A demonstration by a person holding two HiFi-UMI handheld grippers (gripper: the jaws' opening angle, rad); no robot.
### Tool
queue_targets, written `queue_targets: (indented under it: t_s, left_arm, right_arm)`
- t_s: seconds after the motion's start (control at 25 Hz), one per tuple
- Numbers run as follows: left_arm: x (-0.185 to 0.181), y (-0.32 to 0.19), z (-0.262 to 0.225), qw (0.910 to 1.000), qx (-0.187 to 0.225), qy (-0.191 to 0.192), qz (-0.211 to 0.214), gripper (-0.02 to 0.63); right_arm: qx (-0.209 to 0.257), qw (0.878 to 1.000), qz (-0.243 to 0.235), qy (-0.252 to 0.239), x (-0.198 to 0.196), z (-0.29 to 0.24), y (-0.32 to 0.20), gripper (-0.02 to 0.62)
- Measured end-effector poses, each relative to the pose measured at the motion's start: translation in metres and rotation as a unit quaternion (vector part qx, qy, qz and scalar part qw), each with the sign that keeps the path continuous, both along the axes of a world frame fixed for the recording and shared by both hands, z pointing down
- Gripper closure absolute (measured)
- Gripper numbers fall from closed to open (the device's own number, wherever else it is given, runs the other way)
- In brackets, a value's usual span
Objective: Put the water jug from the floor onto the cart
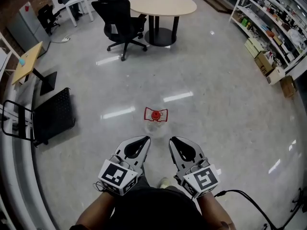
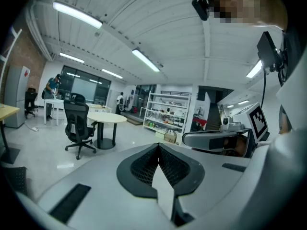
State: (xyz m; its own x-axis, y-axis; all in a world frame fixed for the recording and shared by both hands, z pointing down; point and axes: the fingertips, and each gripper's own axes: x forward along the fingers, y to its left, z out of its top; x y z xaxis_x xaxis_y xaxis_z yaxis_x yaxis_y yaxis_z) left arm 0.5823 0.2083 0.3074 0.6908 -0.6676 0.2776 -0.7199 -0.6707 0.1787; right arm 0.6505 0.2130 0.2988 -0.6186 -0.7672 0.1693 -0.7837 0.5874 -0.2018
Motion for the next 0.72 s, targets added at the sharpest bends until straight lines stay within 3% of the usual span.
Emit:
queue_targets:
  t_s: [0.2, 0.32, 0.52, 0.72]
  left_arm:
    - [-0.029, -0.121, 0.046, 0.9982, -0.009, -0.042, 0.043, 0.601]
    - [-0.039, -0.179, 0.092, 0.9941, -0.037, -0.057, 0.084, 0.601]
    - [-0.040, -0.244, 0.183, 0.9824, -0.152, -0.057, 0.092, 0.601]
    - [-0.033, -0.291, 0.302, 0.9606, -0.263, -0.054, 0.071, 0.601]
  right_arm:
    - [-0.056, 0.997, 0.041, 0.021, -0.028, 0.050, -0.108, 0.591]
    - [-0.096, 0.993, 0.058, 0.029, -0.043, 0.091, -0.163, 0.590]
    - [-0.181, 0.981, 0.057, 0.039, -0.033, 0.180, -0.227, 0.589]
    - [-0.259, 0.964, 0.042, 0.046, 0.003, 0.301, -0.281, 0.589]
